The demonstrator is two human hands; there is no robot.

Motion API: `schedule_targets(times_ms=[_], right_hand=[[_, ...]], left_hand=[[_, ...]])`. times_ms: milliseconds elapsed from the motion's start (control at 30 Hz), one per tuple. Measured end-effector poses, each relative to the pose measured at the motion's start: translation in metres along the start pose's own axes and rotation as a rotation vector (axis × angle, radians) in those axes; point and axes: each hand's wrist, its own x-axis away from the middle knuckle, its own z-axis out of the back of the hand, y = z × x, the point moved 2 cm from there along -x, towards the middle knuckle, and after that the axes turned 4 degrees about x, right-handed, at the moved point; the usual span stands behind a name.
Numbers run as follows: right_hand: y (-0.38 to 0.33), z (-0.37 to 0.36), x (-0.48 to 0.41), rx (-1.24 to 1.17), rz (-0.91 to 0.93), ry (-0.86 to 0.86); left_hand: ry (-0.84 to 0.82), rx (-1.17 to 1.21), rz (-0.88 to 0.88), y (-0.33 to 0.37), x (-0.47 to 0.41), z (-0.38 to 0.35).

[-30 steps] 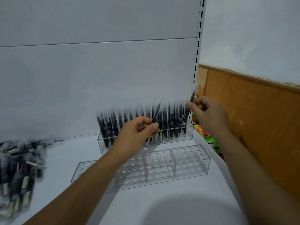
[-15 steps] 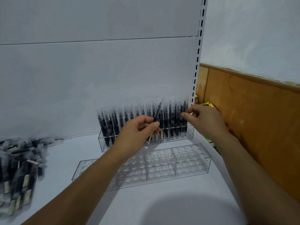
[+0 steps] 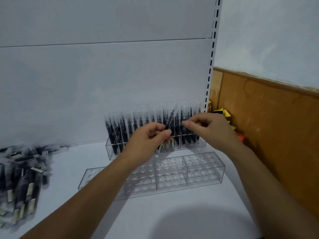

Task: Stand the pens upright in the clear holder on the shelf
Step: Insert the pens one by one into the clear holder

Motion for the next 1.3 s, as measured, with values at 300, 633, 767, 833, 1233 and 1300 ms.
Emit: schedule_targets(times_ms=[300, 633, 767, 833, 1233, 1300], right_hand=[[-0.015, -0.020, 0.002, -0.246, 0.039, -0.134], [0.029, 0.025, -0.006, -0.220, -0.149, 0.463], [0.039, 0.023, -0.009, -0.041, -0.141, 0.411], [0.041, 0.020, -0.012, 0.066, -0.130, 0.365], [0.050, 0.004, -0.018, 0.355, -0.210, 0.067], [0.045, 0.006, -0.017, 0.391, -0.211, 0.062]], left_hand=[[-0.077, -0.143, -0.066, 0.001, 0.002, -0.004], [-0.303, -0.725, -0.067, 0.000, 0.005, -0.015], [-0.306, -0.739, -0.077, -0.001, 0.004, -0.015], [-0.307, -0.738, -0.073, -0.001, 0.003, -0.015], [-0.277, -0.786, -0.107, 0.000, 0.005, -0.017], [-0.261, -0.845, -0.143, 0.006, 0.007, -0.017]])
